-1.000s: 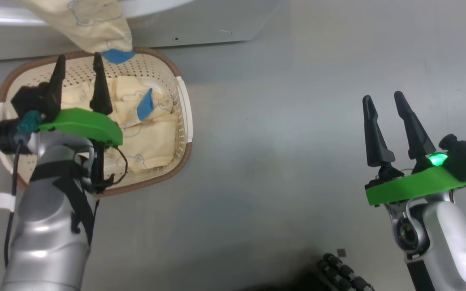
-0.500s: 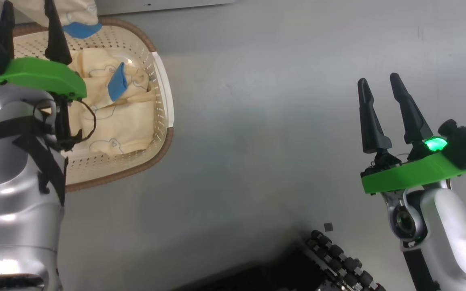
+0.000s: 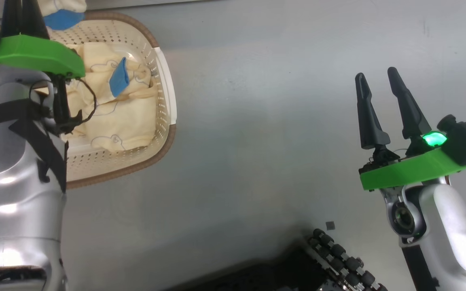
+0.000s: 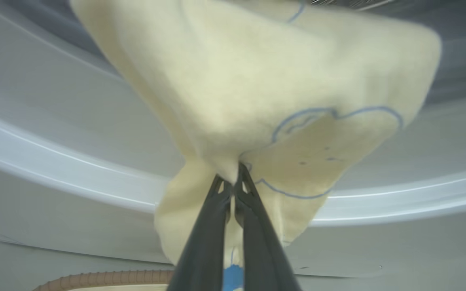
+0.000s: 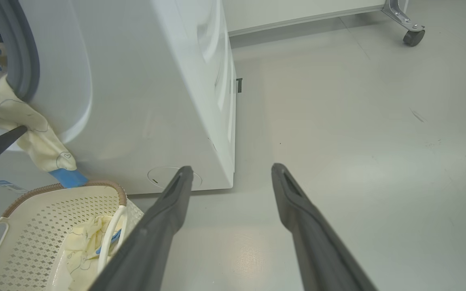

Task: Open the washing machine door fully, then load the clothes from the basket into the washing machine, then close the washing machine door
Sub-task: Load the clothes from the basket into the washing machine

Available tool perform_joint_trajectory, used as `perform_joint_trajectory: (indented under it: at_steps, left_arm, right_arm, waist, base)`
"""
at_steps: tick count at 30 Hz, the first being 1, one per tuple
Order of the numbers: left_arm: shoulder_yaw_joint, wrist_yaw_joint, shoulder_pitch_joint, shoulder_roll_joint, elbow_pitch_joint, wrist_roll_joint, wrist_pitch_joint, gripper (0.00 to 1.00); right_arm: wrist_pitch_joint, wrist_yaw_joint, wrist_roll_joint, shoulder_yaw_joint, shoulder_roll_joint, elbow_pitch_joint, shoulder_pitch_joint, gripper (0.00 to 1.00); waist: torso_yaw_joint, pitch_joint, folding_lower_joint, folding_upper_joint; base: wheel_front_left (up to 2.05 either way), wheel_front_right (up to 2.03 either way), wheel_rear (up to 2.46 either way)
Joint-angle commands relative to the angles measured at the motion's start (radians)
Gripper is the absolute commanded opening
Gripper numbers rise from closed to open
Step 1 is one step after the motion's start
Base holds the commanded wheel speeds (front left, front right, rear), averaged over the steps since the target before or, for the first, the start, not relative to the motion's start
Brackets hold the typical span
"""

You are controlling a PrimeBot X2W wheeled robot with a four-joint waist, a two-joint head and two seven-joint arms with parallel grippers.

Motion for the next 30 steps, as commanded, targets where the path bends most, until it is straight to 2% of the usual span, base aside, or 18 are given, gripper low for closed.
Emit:
perform_joint_trajectory:
  at_steps: [1, 15, 23, 30]
  left_arm:
    - [0.019, -0.005, 0.014, 0.018, -0.038, 0.009, -0.007, 0.0]
    - [-0.023, -0.047, 0.077, -0.019, -0.212, -0.009, 0.001, 0.0]
    - [-0.055, -0.029, -0.052, 0.026, -0.25, 0.036, 0.082, 0.0]
    - [-0.057, -0.004, -0.215, 0.076, -0.16, 0.064, 0.133, 0.0]
  right_arm:
    - [-0.01, -0.003, 0.008, 0.008, -0.005, -0.027, 0.018, 1.0]
    - [-0.01, -0.003, 0.009, 0.0, -0.003, -0.019, 0.037, 1.0]
    - [-0.01, -0.003, 0.017, 0.026, 0.007, -0.008, 0.048, 1.0]
    - [-0.01, -0.003, 0.03, 0.06, 0.018, 0.01, 0.064, 1.0]
  waist:
    - [0.004, -0.002, -0.0001, 0.0]
    - [0.049, -0.052, -0.0001, 0.0]
    - [0.027, -0.076, -0.0001, 0.0]
    - [-0.025, -0.099, -0.0001, 0.0]
  base:
    - [0.0, 0.0, 0.0]
    - [0.0, 0.0, 0.0]
    - [0.0, 0.0, 0.0]
    - [0.0, 0.0, 0.0]
